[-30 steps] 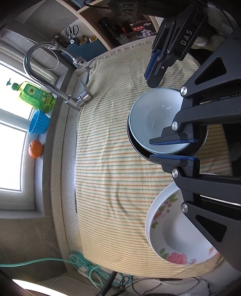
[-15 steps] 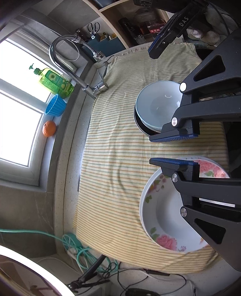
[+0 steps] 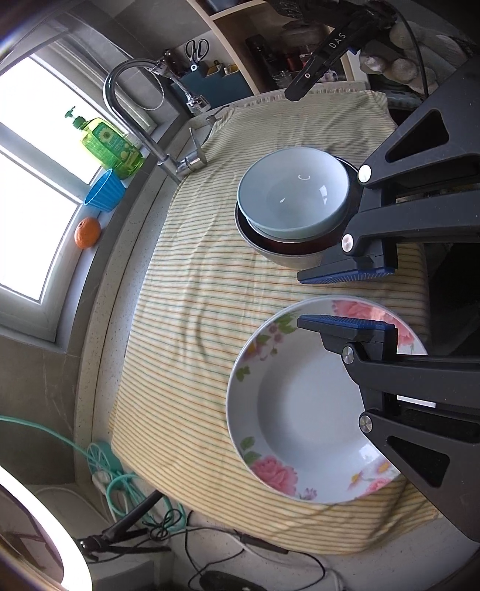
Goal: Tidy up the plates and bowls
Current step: 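Shift both grippers to grip the rims of the whole bowl stack, then lift the stacked bowls with both grippers and carry them toward the plates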
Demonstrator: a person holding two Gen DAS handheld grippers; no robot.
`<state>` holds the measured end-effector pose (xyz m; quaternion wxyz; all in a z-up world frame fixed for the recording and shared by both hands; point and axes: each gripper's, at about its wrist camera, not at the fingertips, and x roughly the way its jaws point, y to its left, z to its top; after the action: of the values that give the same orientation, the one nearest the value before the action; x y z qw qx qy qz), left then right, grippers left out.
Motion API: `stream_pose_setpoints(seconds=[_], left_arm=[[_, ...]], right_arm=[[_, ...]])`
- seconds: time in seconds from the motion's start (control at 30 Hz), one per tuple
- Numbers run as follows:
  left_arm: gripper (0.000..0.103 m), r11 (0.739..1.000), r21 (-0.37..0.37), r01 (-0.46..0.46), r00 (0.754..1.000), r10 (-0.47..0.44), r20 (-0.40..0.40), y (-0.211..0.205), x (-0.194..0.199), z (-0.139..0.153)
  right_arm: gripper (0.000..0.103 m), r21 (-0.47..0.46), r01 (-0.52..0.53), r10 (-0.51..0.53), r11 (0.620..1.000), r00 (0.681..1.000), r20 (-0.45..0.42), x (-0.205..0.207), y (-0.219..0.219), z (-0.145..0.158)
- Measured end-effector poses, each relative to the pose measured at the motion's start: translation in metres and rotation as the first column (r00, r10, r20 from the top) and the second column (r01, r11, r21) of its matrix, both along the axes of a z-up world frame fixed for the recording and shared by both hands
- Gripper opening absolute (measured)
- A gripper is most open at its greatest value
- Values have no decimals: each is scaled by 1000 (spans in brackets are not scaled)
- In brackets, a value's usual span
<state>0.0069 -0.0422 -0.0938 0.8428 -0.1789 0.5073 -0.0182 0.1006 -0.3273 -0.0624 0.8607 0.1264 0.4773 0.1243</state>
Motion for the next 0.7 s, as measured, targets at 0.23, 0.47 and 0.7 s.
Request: stream_pose_setpoints(seconds=[0.23,0.47,0.7], left_arm=[[15,1000,-7,-23,1000,23,5,-14,-1,-6],[15,998,-30,-52,998,51,-22,-29,-2,-18],[15,998,-18,-68,997,67,-32,-40,1,-25]], right_arm=[[45,3,-58,58,998,998,-26,7,2,-9],[45,13,-140,141,990,989,-41,20,3,-14],[35,44,-232,234,972,969,-73,29,14,-25]])
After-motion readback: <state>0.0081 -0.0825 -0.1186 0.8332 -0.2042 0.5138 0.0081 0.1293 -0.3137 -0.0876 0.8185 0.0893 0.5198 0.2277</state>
